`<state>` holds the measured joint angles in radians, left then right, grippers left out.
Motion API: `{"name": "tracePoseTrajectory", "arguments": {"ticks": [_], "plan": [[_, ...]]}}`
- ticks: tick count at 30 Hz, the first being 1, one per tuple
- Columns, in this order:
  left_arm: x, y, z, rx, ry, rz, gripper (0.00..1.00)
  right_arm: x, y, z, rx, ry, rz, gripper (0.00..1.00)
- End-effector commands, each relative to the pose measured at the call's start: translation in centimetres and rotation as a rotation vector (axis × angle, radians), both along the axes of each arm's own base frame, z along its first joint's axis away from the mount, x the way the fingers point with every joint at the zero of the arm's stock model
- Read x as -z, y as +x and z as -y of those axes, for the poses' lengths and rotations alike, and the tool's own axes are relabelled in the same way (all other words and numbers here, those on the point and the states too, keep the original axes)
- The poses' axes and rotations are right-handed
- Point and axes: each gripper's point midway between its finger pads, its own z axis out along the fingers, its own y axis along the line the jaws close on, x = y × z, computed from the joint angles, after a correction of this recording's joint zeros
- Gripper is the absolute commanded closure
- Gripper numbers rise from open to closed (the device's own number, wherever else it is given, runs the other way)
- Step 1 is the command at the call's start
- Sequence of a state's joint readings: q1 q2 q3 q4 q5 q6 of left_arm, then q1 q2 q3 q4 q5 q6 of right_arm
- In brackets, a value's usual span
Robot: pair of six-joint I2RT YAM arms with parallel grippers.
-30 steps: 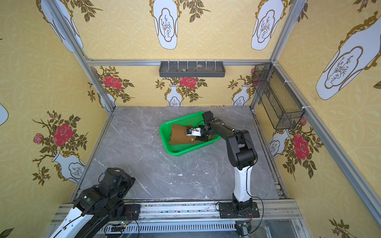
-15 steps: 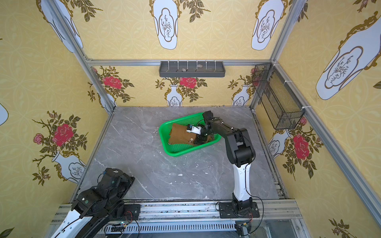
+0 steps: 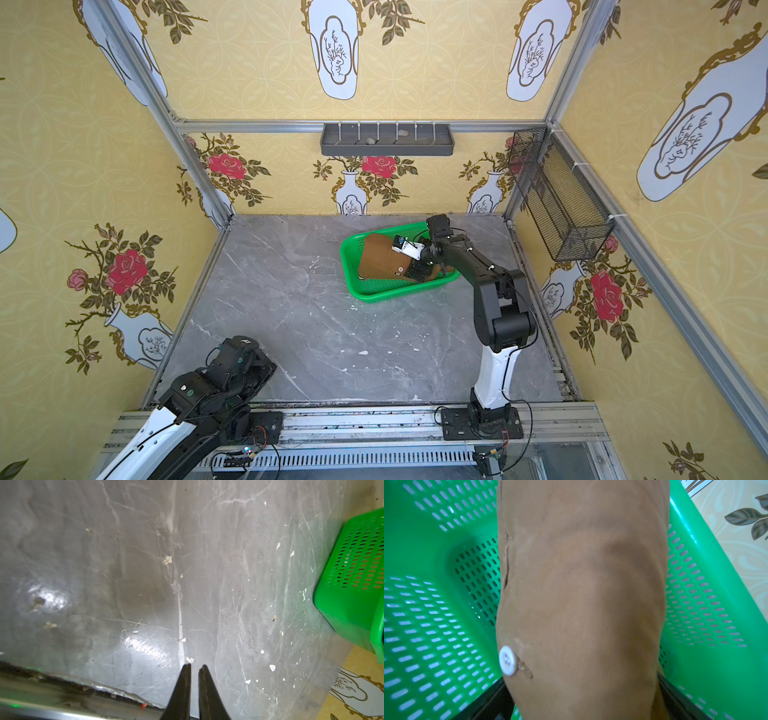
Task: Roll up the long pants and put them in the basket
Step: Place the long pant in the bin.
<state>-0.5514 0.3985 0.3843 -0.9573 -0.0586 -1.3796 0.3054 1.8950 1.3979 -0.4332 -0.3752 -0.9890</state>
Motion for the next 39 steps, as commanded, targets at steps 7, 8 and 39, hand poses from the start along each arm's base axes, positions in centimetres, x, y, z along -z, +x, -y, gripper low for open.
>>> {"name": "tracePoseTrajectory", "arguments": {"ticks": [7, 8, 39], "plan": [[1.0, -1.9, -0.9, 0.044, 0.057, -0.071, 0.86, -2.1, 4.5, 1.5, 0.153, 0.009, 0.209, 0.03], [1.0, -2.0, -1.0, 0.043, 0.056, -0.073, 0.86, -2.7, 5.0, 1.7, 0.171, 0.028, 0.218, 0.03], [-16.2, 31.6, 28.3, 0.58, -0.277, 0.287, 0.87, 2.2, 1.7, 0.8, 0.185, 0.118, -0.003, 0.03]]}}
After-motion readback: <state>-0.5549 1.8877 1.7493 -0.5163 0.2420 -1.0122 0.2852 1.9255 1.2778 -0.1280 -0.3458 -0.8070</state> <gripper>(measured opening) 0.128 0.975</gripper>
